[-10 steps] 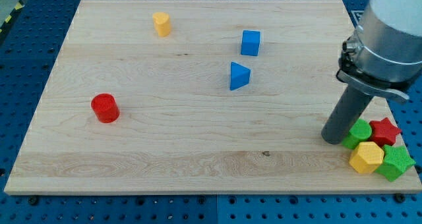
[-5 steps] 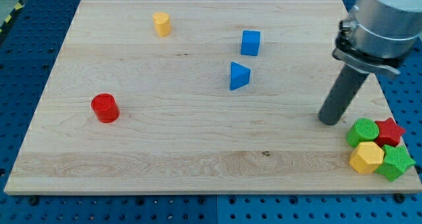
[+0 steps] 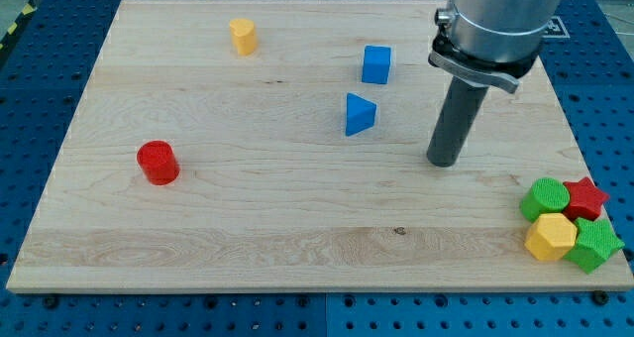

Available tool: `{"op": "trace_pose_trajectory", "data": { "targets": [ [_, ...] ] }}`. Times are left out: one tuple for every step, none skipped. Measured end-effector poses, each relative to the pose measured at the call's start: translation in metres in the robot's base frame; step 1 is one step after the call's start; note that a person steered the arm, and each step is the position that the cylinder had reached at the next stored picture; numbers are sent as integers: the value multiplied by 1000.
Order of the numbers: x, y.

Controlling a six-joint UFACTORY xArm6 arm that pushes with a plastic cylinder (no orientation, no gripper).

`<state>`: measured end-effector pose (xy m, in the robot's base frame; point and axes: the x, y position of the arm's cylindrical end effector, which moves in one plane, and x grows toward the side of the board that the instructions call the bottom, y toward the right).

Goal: Place the blue triangle diagonally on the bottom right side of the blue cube

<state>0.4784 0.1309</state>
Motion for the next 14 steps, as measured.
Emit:
{"op": "trace_pose_trajectory", "data": {
  "targets": [
    [-15, -11],
    [-29, -22],
    [-33, -15],
    [-44, -4],
    [-80, -7],
    [-85, -7],
    [-90, -7],
    [-102, -7],
    [-102, -7],
    [-103, -7],
    [-119, -7],
    [-146, -7],
    [-162, -15],
    [-155, -31]
  ]
}}
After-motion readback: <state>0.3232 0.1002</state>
